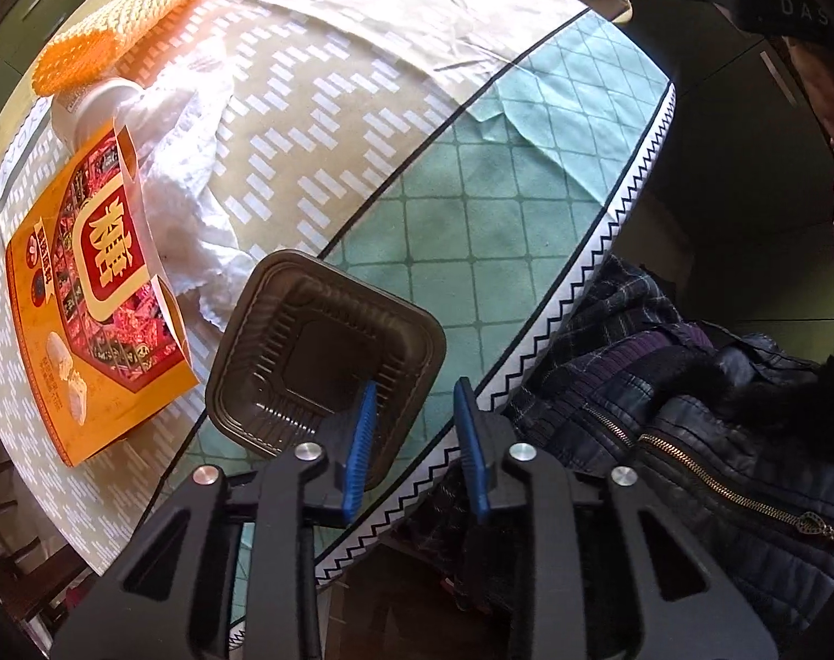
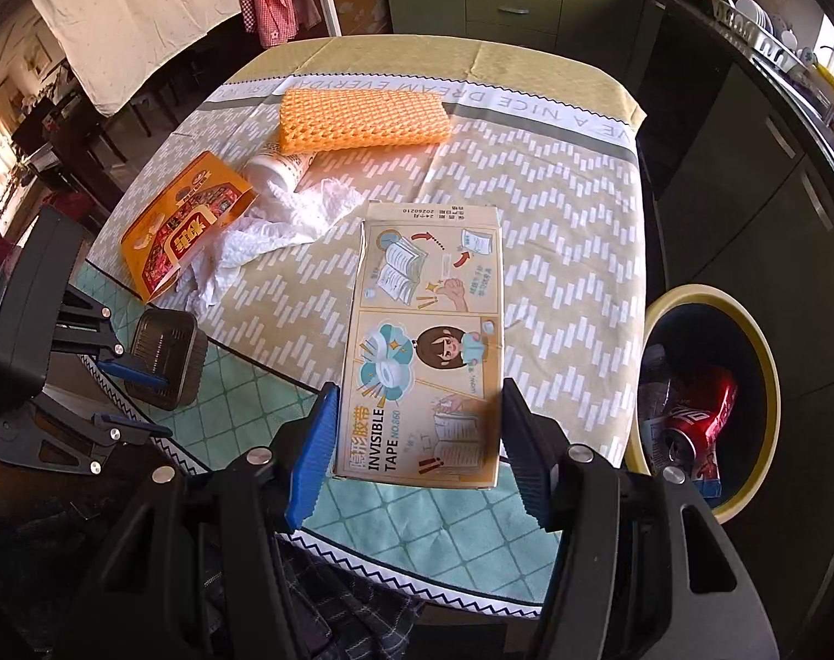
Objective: Collect trash
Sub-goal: 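Carry the tape box into the bin with the right gripper while the left gripper grasps the brown tray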
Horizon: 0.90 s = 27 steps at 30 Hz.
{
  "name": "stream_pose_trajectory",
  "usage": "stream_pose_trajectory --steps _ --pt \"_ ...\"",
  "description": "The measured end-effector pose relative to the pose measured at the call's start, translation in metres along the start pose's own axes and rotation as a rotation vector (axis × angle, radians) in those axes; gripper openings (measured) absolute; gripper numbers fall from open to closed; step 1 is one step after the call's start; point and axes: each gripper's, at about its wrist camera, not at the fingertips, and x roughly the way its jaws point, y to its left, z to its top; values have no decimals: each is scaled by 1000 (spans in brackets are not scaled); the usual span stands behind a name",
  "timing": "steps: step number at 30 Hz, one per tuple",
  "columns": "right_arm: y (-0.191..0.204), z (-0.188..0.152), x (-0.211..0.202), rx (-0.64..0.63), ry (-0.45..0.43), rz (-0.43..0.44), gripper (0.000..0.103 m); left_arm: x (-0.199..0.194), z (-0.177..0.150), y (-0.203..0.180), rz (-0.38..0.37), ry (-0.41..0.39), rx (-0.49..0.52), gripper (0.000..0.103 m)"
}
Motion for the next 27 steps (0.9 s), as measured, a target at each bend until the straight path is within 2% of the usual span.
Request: stream_pose_trajectory --steps 2,5,11,17,21,27 --pt "-6 -1 -1 11 -5 -1 57 2 0 -1 5 1 12 13" --pt "-18 -2 -6 33 -21 -6 57 2 1 -5 22 -11 22 7" --pt "-64 -7 -28 132 -72 -37 57 -13 8 -6 40 -48 25 5" --pt "-151 -22 -48 329 -123 -127 57 -43 21 -13 47 -113 43 5" --pt "-208 -35 -32 452 -96 -175 57 -69 39 -24 50 -163 72 5" --pt "-265 -44 21 559 -14 -172 58 -95 78 -50 74 -198 136 5"
